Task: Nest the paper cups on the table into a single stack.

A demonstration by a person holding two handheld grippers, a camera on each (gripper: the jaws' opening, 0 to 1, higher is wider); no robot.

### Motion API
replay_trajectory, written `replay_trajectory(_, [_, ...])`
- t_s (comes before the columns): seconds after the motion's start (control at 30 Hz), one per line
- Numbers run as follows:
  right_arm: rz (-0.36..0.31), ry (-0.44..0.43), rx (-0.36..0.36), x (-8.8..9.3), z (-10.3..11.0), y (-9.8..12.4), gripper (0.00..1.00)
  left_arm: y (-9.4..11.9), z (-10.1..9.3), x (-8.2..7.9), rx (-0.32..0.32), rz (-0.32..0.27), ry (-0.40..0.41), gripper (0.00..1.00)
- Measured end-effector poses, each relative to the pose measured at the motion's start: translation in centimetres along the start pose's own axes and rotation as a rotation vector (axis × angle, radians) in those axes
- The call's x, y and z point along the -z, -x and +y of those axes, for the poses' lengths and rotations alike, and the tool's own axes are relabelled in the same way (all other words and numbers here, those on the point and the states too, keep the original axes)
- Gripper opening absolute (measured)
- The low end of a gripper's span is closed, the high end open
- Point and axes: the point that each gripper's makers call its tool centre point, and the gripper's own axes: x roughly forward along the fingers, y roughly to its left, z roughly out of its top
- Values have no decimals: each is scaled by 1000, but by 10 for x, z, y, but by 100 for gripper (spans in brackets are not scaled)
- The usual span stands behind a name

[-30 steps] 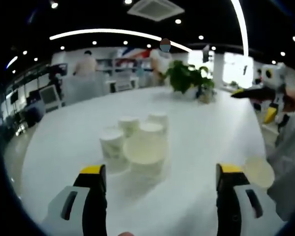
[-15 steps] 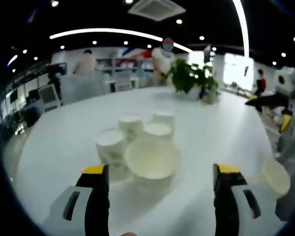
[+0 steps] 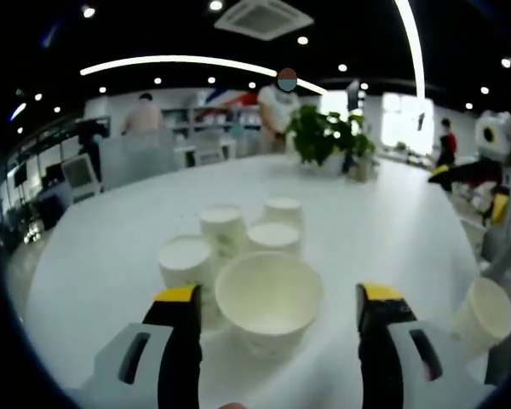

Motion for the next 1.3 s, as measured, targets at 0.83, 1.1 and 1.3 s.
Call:
replay_trajectory(0.83, [2, -24, 14, 1, 4, 5, 94, 2, -9, -6, 53, -7, -22, 49])
replay_trajectory(1.1, [-3, -23, 17, 0, 4, 6, 94, 7, -17, -9, 71, -12, -21, 48])
replay_trajectory(1.3, [-15, -31, 19, -1, 6, 8, 94, 15, -21, -17, 81, -21, -31, 47])
